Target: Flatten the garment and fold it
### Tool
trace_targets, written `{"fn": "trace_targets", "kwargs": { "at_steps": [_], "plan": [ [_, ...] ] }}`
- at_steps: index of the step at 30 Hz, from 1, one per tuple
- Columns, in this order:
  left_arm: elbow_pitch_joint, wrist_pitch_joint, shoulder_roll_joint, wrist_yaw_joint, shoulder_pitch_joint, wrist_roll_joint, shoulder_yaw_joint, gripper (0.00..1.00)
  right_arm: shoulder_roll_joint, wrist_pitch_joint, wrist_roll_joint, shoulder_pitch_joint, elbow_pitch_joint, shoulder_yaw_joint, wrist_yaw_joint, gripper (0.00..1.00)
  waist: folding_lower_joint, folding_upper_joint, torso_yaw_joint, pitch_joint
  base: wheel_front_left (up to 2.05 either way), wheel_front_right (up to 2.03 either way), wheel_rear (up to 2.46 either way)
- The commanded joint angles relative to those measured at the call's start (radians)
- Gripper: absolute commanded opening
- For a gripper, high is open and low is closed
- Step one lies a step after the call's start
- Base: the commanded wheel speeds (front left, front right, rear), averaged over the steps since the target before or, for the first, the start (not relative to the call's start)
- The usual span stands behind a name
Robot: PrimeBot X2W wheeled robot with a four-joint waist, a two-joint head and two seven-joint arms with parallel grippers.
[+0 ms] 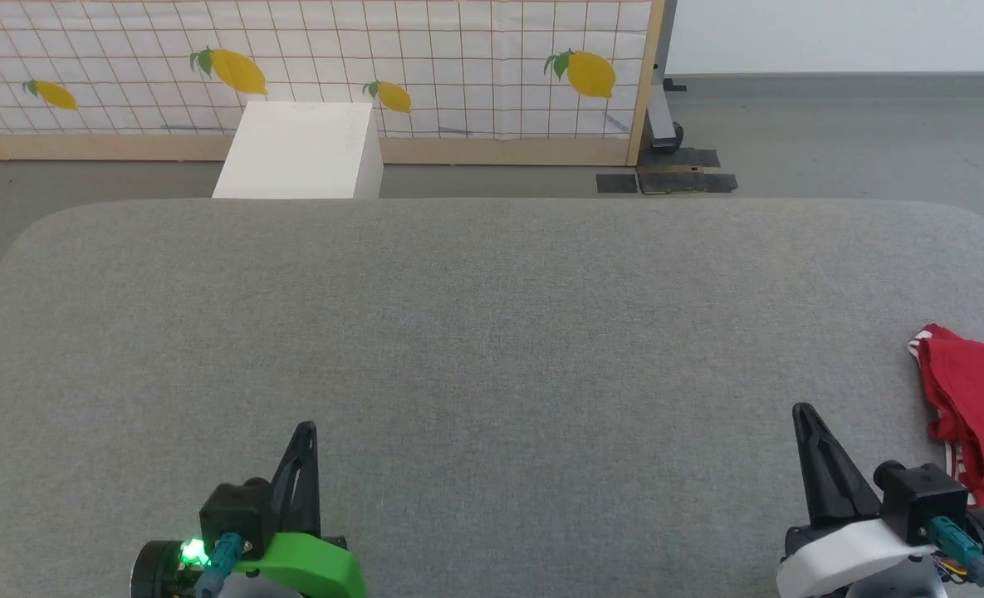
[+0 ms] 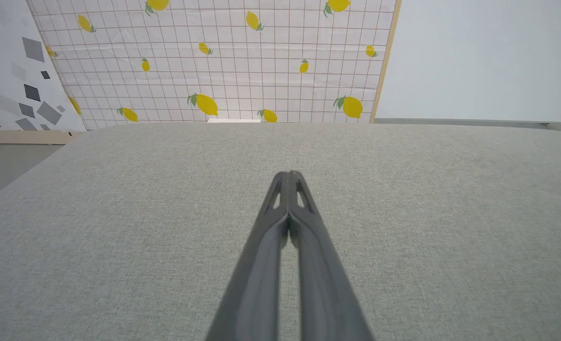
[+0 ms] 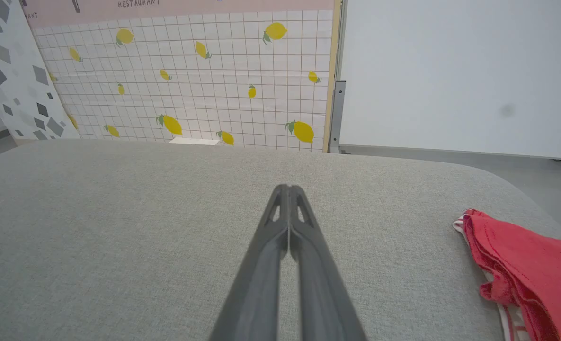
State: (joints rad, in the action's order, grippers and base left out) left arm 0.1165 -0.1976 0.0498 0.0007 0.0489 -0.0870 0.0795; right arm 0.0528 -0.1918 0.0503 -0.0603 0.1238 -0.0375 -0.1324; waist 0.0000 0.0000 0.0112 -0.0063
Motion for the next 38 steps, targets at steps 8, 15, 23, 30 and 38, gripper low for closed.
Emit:
{"fn": "trace_targets", "kwargs": {
  "at_steps": [8,15,23,30,38],
  "plan": [
    [-0.014,0.020,0.000,0.000,-0.014,0.016,-0.010,0.00,-0.001,0.021,-0.013,0.018,-0.018,0.005,0.001,0.00,0.0000,0.0000,-0.001,0.001,0.00,0.00,0.00],
    [-0.023,0.034,0.000,0.000,-0.017,0.022,-0.015,0.00,-0.001,0.035,-0.016,0.021,-0.027,0.008,0.001,0.00,0.0000,0.0000,-0.002,0.001,0.00,0.00,0.00],
    [-0.032,0.050,0.000,0.000,-0.020,0.028,-0.022,0.00,-0.001,0.051,-0.020,0.025,-0.037,0.011,0.001,0.00,0.0000,0.0000,-0.003,0.002,0.00,0.00,0.00],
    [-0.040,0.064,0.000,0.000,-0.023,0.034,-0.027,0.00,-0.001,0.064,-0.022,0.028,-0.045,0.013,0.001,0.00,0.0000,0.0000,-0.004,0.002,0.00,0.00,0.00],
    [-0.049,0.081,0.000,0.000,-0.026,0.040,-0.034,0.00,-0.001,0.080,-0.026,0.032,-0.055,0.016,0.001,0.00,0.0000,0.0000,-0.004,0.002,0.00,0.00,0.00]
  ]
}}
